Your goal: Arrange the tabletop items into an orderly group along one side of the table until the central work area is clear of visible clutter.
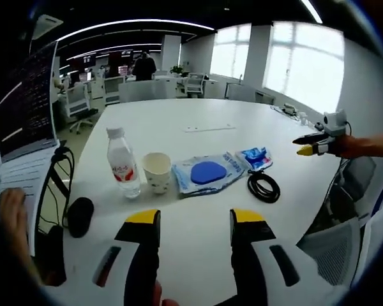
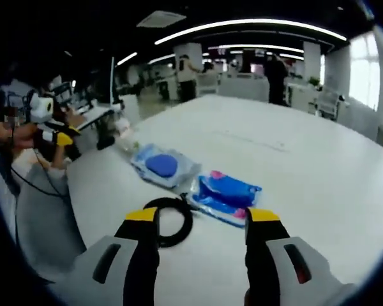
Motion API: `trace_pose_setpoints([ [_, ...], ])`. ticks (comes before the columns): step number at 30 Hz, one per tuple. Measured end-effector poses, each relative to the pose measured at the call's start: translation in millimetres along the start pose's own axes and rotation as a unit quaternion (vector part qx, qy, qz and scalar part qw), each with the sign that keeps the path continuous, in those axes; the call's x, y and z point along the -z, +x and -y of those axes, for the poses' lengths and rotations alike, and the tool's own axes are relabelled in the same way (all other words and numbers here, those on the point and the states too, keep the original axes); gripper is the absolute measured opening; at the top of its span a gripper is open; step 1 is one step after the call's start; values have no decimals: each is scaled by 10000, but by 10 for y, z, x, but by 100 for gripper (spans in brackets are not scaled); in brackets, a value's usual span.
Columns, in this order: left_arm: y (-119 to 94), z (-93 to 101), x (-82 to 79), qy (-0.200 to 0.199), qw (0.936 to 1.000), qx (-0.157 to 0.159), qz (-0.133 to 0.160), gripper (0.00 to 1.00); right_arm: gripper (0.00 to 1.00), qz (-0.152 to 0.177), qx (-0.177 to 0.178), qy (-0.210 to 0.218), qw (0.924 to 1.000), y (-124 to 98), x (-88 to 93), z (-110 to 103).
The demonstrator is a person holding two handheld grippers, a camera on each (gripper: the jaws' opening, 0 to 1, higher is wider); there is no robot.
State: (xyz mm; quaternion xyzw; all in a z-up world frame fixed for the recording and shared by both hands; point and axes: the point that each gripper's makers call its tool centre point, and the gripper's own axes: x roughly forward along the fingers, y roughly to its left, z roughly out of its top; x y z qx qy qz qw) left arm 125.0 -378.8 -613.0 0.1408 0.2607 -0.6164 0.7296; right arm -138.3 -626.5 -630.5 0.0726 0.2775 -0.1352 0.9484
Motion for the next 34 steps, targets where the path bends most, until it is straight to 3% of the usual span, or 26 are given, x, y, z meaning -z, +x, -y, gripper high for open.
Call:
trace_pose_setpoints([
  [8,-211,-139,109,51,10000,-56,-50,49,66,-200,-95,86,9997,-165,193,-253],
  [11,-286,-202,189,-55,9999,-14,-99,50,71,-281,-88,19,9996,-203,276,-315],
  [13,-335,-247,276,66,9997,-97,-203,52,73,-321,-113,133,9993,-222,341,-350],
  [17,-384,-292,385,-59,9996,-107,-262,54,75,-427,-81,290,9986,-296,451,-413],
  [28,-413,-266,335,-189,9997,-56,-107,59,78,-171,7,488,9987,-415,367,-499],
  [34,-383,-217,311,-203,9997,-11,-128,59,76,-233,-9,478,9986,-404,399,-534],
])
